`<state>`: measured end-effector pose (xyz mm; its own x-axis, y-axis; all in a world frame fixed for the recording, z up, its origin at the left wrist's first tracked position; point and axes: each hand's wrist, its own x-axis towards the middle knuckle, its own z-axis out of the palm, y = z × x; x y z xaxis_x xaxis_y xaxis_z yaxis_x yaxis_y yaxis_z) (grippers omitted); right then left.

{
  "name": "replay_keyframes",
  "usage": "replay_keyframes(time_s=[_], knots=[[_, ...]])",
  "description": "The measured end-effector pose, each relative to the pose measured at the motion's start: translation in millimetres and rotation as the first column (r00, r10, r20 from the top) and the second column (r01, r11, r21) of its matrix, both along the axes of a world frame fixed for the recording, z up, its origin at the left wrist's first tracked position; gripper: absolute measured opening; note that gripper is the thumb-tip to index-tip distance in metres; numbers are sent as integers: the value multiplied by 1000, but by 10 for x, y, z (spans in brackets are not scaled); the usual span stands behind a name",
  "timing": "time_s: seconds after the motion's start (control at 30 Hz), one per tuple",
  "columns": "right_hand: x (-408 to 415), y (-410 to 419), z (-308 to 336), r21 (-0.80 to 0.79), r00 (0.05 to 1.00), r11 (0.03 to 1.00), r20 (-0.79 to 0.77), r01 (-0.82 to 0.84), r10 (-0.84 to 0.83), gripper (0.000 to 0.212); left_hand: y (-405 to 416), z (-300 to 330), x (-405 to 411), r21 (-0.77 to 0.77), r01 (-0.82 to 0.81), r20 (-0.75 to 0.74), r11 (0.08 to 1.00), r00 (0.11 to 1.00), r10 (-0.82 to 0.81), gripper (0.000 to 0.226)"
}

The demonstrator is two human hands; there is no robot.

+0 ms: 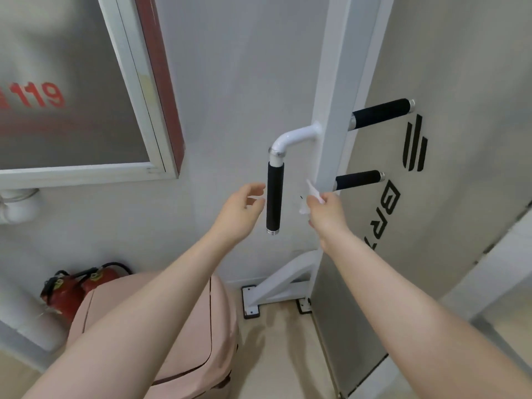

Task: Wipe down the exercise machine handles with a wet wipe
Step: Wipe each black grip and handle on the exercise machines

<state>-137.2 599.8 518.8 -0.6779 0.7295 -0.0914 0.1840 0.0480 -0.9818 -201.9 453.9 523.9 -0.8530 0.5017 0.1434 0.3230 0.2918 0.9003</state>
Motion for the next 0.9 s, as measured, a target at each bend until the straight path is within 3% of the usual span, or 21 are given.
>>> replay_keyframes(time_s=[0.2,0.27,0.37,0.4,0.5,0.6,0.8,0.9], knots=[[-463,-96,182,235,985,968,-122,-91,123,12,372,172,-429,90,52,-1,995,999,-52,33],[-543,-125,193,153,956,968,-185,-201,228,23,384,173,-532,89,96,-13,991,995,-95,27],[-610,-33,188,-142,902,942,-362,-305,237,36,346,177,-702,62,164,-44,985,986,-161,24],[-614,13,169,-159,883,924,-387,-348,266,38,339,183,-750,52,186,-55,981,982,-183,24],[-572,2,-28,7,881,915,-267,-403,390,47,332,187,-830,35,228,-77,973,971,-225,22],[-520,-40,-259,50,900,917,-178,-396,398,38,347,174,-874,45,253,-82,966,965,-249,22],[-658,26,21,129,843,939,-413,-320,344,32,349,182,-927,94,303,-44,948,953,-300,14],[-647,-30,-286,104,900,946,-289,-308,325,28,325,215,-991,86,318,-38,944,948,-316,17]])
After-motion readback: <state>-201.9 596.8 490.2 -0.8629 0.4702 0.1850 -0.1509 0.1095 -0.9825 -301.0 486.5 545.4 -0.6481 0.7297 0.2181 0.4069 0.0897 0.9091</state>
